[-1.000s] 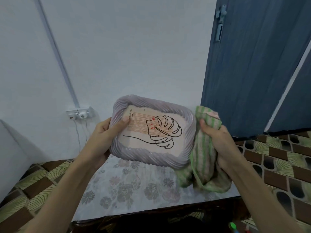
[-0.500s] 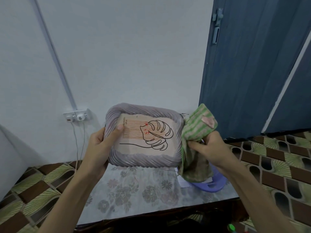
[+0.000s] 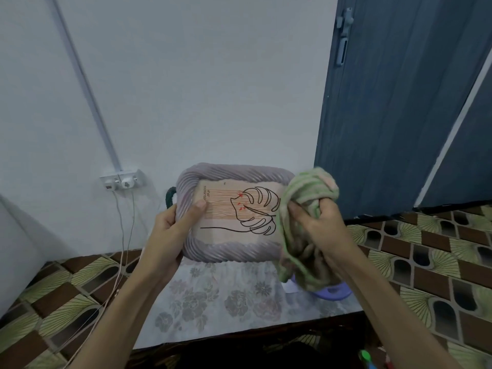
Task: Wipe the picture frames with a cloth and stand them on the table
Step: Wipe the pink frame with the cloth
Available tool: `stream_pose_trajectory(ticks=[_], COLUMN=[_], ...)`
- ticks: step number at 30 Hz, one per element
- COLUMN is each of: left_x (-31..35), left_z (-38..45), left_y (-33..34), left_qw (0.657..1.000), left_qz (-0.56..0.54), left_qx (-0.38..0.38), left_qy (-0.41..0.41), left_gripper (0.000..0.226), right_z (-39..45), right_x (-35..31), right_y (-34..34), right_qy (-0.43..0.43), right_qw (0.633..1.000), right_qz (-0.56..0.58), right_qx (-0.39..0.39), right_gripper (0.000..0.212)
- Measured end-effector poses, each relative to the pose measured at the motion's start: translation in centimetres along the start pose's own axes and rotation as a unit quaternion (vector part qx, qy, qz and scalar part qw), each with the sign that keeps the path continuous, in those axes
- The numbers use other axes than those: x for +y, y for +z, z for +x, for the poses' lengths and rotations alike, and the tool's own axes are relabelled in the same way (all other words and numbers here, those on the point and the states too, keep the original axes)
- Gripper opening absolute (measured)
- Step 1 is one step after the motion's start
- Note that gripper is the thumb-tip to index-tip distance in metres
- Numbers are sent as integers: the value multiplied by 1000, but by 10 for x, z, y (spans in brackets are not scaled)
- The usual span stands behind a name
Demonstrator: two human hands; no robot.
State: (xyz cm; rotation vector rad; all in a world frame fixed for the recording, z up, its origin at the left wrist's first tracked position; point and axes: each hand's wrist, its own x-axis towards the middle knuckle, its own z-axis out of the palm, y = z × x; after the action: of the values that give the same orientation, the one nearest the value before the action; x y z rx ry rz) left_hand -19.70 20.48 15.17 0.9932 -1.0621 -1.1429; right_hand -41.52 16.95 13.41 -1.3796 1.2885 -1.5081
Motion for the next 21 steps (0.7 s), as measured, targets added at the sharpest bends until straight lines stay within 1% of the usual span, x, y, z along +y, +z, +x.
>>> stream_pose_trajectory(ticks=[2, 4, 5, 6, 8, 10, 11, 12, 14, 15, 16, 17, 18, 19, 20, 21], left_x=[2, 4, 4, 4, 3, 2, 2, 1, -1, -2, -1, 0, 1, 2, 3, 3], left_z=[2, 3, 3, 4, 5, 5, 5, 4, 2, 1, 1, 1, 2, 3, 4, 4], left_y=[-1, -2, -1, 0, 2, 3, 5, 8, 11, 13, 12, 11, 10, 8, 6, 6], left_qw=[999, 997, 996, 996, 996, 996, 997, 998, 999, 999, 998, 998, 997, 996, 995, 995], left_qz=[11, 19, 20, 10, -34, -59, -53, -41, -24, -25, -30, -39, -51, -61, -68, -71], left_qx=[-23, -46, -51, -49, -23, 7, 12, 16, 31, 39, 47, 54, 59, 65, 70, 72], left_qy=[-26, -60, -71, -78, -79, -66, -55, -43, -24, -20, -16, -13, -10, -7, -5, -3], left_gripper=[19, 25, 27, 28, 24, 27, 29, 28, 18, 13, 10, 9, 9, 10, 10, 10], right_z=[-1, 1, 2, 3, 1, -1, -2, -4, -5, -5, -6, -7, -9, -10, -14, -16], right_x=[5, 4, 3, 6, 10, 14, 13, 12, 4, 2, 1, 2, 0, 0, 0, 2], right_y=[2, -1, -2, -3, -2, 2, 4, 5, 3, 0, -4, -9, -14, -15, -14, -11], right_qy=[-4, -37, -38, -25, 7, 17, 17, 16, -3, -2, 10, 32, 60, 81, 89, 70], right_qw=[1000, 996, 995, 996, 999, 999, 999, 999, 997, 996, 995, 994, 992, 991, 991, 996], right_qz=[-11, -12, -6, 3, -1, -27, -34, -36, -17, 2, 28, 59, 92, 107, 97, 52], right_qx=[21, 79, 91, 89, 46, -7, -9, 11, 70, 88, 92, 81, 59, 28, -1, -20], right_gripper=[14, 12, 15, 19, 22, 14, 11, 10, 6, 8, 16, 23, 24, 16, 7, 6])
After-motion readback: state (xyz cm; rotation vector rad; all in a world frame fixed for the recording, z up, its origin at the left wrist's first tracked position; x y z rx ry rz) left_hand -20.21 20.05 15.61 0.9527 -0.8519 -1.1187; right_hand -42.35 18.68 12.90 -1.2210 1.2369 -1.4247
